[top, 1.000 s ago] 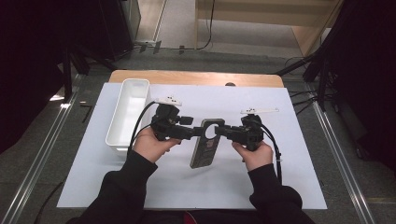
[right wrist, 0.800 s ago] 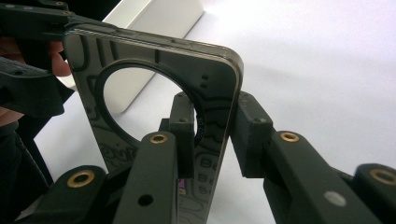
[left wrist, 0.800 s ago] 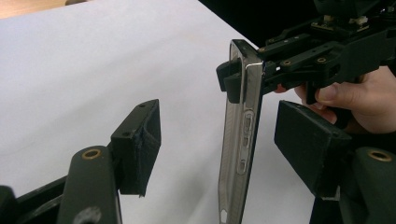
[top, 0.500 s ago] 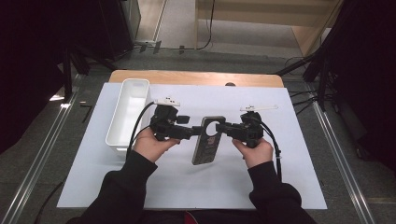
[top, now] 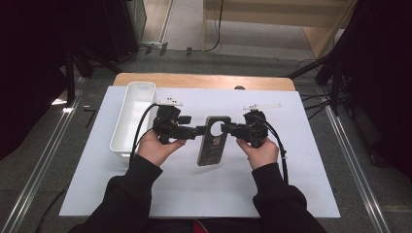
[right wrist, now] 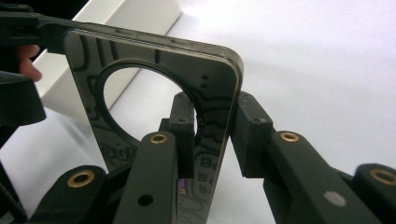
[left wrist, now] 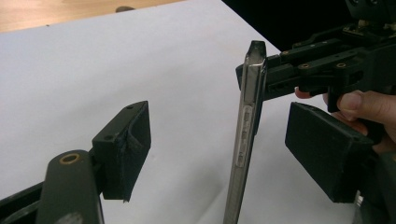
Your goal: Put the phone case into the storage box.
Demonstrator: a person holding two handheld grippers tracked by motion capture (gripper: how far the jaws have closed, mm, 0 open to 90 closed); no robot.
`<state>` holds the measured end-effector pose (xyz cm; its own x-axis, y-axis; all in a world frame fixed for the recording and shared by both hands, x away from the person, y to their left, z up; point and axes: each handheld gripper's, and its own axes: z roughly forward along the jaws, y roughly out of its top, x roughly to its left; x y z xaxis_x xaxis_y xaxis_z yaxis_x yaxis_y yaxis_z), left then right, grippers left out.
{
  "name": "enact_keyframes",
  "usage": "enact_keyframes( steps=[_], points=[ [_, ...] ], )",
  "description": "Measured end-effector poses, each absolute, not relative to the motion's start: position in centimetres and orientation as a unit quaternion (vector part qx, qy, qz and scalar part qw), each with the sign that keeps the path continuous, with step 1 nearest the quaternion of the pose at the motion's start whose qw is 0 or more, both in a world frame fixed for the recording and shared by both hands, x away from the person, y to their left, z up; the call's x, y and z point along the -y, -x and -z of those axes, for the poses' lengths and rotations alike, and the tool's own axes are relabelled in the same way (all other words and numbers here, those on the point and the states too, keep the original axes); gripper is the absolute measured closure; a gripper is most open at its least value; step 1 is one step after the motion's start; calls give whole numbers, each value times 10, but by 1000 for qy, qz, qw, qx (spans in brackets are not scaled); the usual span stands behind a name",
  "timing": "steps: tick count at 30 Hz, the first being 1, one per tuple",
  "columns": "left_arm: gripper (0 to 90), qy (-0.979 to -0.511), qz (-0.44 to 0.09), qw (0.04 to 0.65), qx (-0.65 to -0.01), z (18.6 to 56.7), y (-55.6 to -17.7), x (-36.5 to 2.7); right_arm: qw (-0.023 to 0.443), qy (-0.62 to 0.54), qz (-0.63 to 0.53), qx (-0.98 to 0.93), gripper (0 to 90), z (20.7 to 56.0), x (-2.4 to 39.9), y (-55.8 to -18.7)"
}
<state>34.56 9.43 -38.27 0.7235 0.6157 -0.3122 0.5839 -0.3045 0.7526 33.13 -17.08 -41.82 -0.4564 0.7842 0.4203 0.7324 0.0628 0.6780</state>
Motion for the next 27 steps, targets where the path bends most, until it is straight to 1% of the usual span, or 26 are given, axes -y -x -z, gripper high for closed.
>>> enact_keyframes(
  steps=[6,10,16,18,22,27],
  points=[
    [231,-806,-34,456,-377,384,-348,-95,36,-528,-431,-731,708,417,162,-339],
    [232,-804,-32,454,-382,384,-350,-94,33,-533,-428,-729,708,417,158,-344],
    [232,-800,-38,458,-386,384,-351,-93,41,-539,-421,-729,708,414,152,-349],
    [256,-799,-42,458,-387,384,-351,-93,42,-541,-419,-728,708,414,151,-351],
    [258,-796,-47,461,-389,385,-352,-91,46,-545,-415,-727,708,414,147,-353],
    [262,-797,-66,454,-392,388,-351,-90,49,-547,-413,-727,708,413,141,-355]
  ],
)
